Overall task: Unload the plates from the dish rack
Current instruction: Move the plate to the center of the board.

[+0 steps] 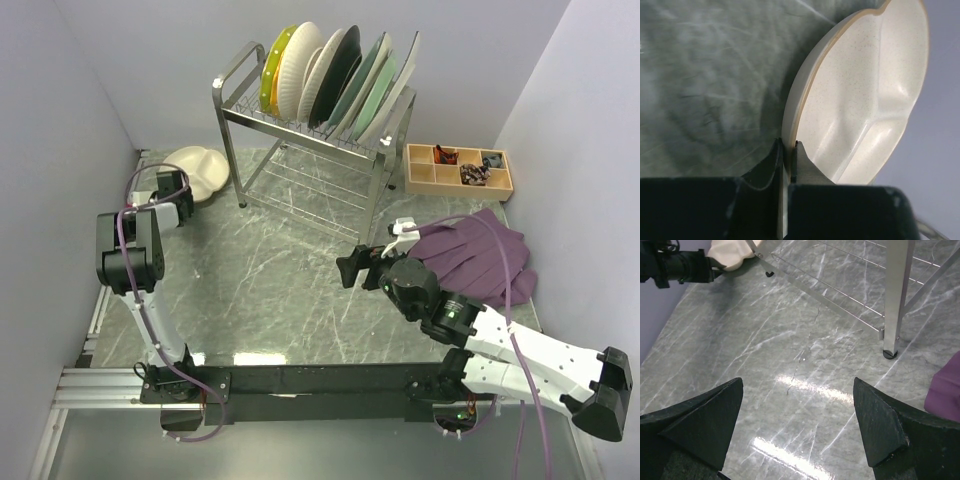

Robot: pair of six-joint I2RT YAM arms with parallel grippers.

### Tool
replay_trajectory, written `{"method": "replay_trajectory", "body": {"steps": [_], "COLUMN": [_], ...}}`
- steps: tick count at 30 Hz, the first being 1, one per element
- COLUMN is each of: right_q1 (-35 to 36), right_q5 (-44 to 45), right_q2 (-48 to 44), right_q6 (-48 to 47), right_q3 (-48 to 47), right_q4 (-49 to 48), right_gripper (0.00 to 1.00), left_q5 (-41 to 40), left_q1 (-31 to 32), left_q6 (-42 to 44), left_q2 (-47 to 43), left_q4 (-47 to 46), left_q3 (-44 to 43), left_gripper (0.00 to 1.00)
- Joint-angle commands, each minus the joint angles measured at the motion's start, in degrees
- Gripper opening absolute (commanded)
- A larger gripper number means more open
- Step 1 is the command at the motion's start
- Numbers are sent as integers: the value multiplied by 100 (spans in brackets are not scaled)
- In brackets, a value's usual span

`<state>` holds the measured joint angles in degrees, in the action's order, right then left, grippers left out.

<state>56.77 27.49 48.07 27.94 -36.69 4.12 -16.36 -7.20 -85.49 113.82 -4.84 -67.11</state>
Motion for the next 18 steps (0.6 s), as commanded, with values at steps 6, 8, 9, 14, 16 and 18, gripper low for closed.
{"method": "replay_trajectory", "body": {"steps": [6,8,9,14,16,18], "right_q1": [88,97,97,97,97,97], "right_q5": [152,117,117,196,196,135], "right_q2": [-377,-474,-501,-650,-642,-606], "right_q6": [-96,-79,-87,-105,-114,-105], "right_q3": [-199,-172,-163,-93,-75,-84], "right_q4": [-122,-122,-131,-201,-210,-219], "right_gripper": [96,96,96,96,96,96], "left_q5": [133,151,168,212,107,-225], "left_q1": [17,17,26,26,26,43], "left_q6": [366,393,393,586,700,867], "left_q2": [193,184,158,-113,-324,-789], "left_q4": [-201,-254,-306,35,359,466], "left_q3": [-592,-549,-522,-531,-514,-426], "left_gripper": [11,13,21,48,59,71]}}
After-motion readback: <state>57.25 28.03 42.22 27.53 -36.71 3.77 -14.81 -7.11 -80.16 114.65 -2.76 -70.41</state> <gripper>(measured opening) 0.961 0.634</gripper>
